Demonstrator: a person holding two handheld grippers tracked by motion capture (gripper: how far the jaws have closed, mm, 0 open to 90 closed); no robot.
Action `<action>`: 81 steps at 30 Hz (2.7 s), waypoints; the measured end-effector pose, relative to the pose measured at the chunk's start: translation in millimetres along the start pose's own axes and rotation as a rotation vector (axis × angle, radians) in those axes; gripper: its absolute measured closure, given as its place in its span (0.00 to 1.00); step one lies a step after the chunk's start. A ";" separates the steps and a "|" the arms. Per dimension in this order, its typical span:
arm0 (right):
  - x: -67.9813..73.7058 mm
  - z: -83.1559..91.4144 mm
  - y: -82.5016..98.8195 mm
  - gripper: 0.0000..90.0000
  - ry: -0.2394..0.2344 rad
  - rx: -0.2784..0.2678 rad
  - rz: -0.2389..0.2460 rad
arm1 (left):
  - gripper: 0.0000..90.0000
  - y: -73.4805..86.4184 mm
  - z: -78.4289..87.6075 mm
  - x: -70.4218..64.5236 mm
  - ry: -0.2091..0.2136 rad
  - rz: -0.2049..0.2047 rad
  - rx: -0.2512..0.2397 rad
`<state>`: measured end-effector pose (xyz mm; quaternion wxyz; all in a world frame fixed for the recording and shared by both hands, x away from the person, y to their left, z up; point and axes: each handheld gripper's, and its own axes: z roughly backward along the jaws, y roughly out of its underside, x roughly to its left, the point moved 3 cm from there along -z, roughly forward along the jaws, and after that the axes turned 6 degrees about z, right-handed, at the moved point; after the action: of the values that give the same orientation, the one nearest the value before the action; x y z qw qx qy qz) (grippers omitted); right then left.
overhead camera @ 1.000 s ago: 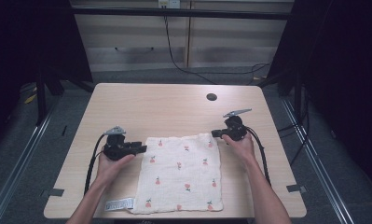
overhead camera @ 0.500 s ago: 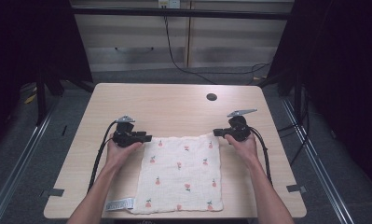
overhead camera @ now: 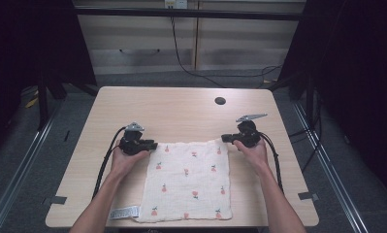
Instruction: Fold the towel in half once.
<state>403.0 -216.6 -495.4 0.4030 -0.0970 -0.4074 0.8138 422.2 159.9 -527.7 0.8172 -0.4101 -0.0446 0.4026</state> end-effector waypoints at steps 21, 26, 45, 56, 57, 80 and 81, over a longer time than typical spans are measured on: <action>-0.1 17.6 -8.1 0.99 -0.021 -0.065 -0.009 | 1.00 -8.2 25.1 -2.4 0.068 0.088 -0.116; -0.9 25.0 -11.6 0.99 -0.018 -0.080 -0.009 | 1.00 -14.2 37.9 -1.9 0.067 0.089 -0.146; -3.9 48.9 -38.3 0.99 0.005 -0.152 0.005 | 1.00 -34.6 61.1 -10.9 0.110 0.097 -0.261; -2.8 58.7 -59.1 0.99 -0.003 -0.180 0.022 | 1.00 -48.8 74.5 -12.8 0.107 0.091 -0.293; -3.2 59.7 -61.2 0.99 -0.002 -0.184 0.029 | 1.00 -51.2 76.4 -13.4 0.107 0.088 -0.298; 10.5 60.2 -50.0 0.99 -0.011 -0.154 0.084 | 1.00 -43.2 86.4 -19.1 0.121 0.071 -0.313; 12.2 60.8 -48.0 0.99 -0.015 -0.159 0.083 | 1.00 -41.3 87.1 -20.0 0.124 0.073 -0.318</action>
<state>393.1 -226.8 -418.3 0.3570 -0.1395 -0.4691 0.7956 399.3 187.2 -436.0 0.7281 -0.5595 -0.0422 0.3938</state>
